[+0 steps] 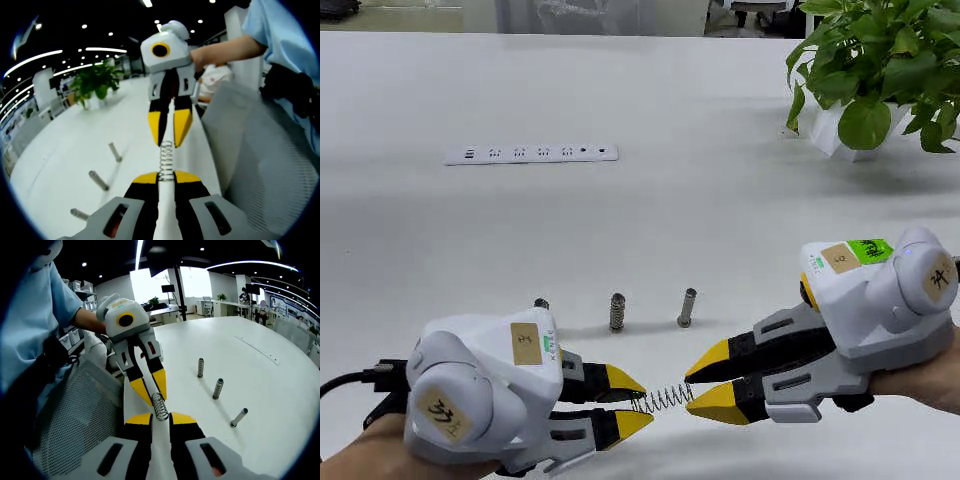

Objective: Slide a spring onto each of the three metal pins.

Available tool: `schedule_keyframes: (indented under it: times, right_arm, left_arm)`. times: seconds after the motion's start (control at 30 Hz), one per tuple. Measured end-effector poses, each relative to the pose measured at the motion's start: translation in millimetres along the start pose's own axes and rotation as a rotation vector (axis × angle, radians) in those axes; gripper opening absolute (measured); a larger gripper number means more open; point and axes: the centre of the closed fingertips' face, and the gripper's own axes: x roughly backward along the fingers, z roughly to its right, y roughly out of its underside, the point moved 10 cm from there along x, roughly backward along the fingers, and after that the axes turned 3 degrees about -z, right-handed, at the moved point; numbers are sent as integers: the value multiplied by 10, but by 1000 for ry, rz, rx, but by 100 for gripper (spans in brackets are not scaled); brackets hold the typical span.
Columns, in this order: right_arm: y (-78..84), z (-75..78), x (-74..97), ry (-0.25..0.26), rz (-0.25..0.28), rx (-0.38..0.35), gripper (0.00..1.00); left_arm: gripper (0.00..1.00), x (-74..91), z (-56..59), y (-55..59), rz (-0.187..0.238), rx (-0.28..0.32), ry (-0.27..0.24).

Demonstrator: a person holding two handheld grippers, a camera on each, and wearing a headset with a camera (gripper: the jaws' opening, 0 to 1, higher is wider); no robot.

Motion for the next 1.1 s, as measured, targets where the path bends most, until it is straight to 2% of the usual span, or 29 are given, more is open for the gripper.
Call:
schedule_keyframes:
  times: [0.27, 0.37, 0.7, 1.03, 1.07, 1.1]
  right_arm:
    - [-4, 0, -7, -3, -13, 9, 12]
    - [-37, -33, -2, 9, -38, 41, 12]
    - [-159, -91, 11, 25, -45, 92, 11]
    - [-263, -141, -17, 35, -82, 167, 12]
    - [-277, -141, -14, 40, -81, 174, 10]
    - [-298, -144, -11, 36, -74, 188, 4]
  left_arm:
    - [10, -18, 5, 4, -1, 4, 10]
    - [10, -27, 5, 5, -4, 4, 13]
    - [10, -58, 21, 11, -18, 10, 20]
    - [9, -111, 39, 8, -30, 19, 30]
    - [9, -119, 39, 13, -36, 18, 32]
    - [9, -126, 39, 18, -41, 15, 34]
